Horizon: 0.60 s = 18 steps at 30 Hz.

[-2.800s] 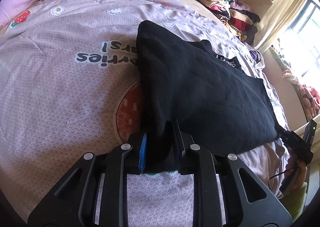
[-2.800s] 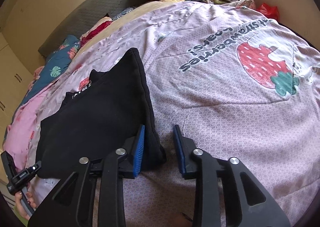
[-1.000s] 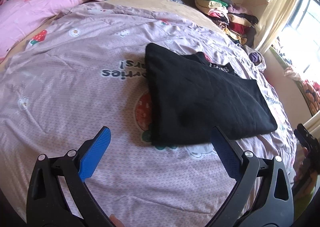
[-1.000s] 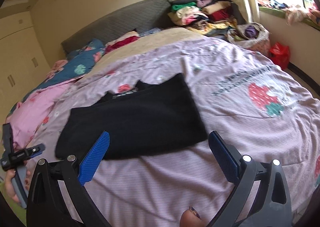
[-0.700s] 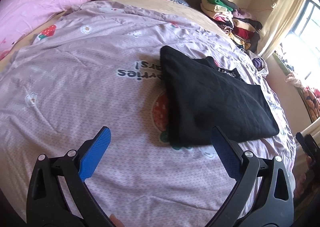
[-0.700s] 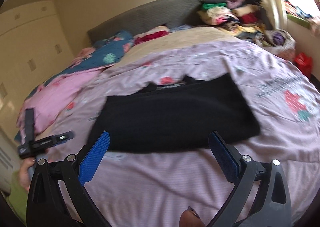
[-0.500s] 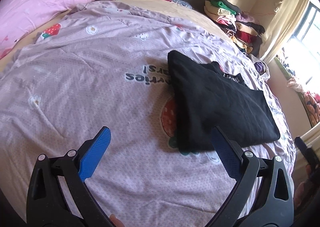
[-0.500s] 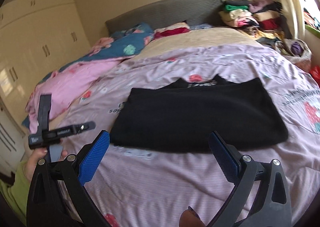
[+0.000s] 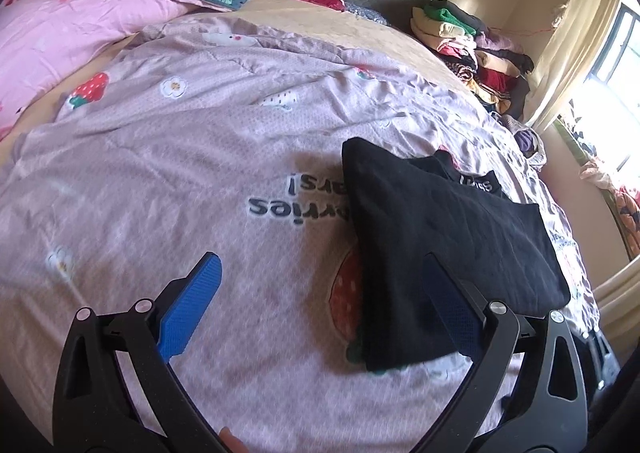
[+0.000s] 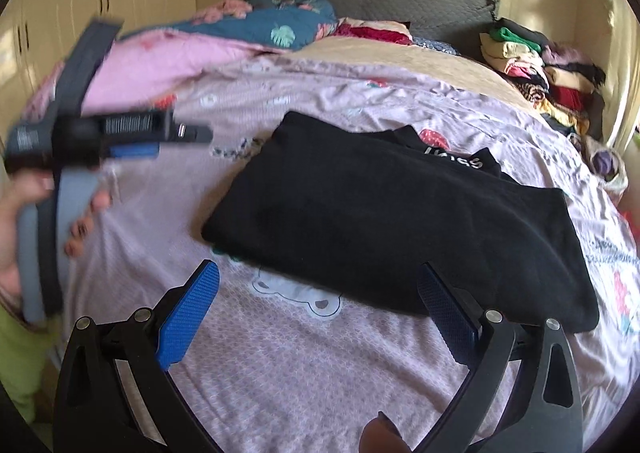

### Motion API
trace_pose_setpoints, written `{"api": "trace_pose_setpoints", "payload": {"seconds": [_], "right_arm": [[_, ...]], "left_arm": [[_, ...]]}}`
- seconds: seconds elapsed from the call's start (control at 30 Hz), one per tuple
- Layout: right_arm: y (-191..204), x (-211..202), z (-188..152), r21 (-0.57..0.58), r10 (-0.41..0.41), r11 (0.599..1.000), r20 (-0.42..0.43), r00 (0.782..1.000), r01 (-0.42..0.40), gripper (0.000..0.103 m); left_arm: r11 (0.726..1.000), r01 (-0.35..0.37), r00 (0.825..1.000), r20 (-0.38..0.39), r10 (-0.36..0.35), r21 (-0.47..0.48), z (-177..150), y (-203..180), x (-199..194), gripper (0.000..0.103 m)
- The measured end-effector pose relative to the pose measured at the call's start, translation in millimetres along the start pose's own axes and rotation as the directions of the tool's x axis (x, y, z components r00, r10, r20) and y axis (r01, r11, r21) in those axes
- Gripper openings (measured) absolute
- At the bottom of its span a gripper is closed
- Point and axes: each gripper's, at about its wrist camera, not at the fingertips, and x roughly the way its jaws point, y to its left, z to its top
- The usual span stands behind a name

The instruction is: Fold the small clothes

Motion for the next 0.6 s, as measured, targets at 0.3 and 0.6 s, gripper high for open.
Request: {"api": "trace_pose_setpoints", "payload": {"seconds": [0.3, 0.6], "right_arm": [[19.1, 44.4, -5.4, -0.143, -0.096, 0.986, -0.044, 0.994, 0.089, 0.099], [32.7, 82.1, -1.2, -0.24, -0.178, 0.957, -0.047, 0.983, 0.161, 0.099]], "left_arm": [[1.0, 0.02, 0.999, -0.042, -0.02, -0.011, 13.8, -6.5, 33.2, 0.093], [1.0, 0.025, 0.994, -0.102, -0.025, 0.002, 25.4, -19.7, 71.9, 0.093]]}}
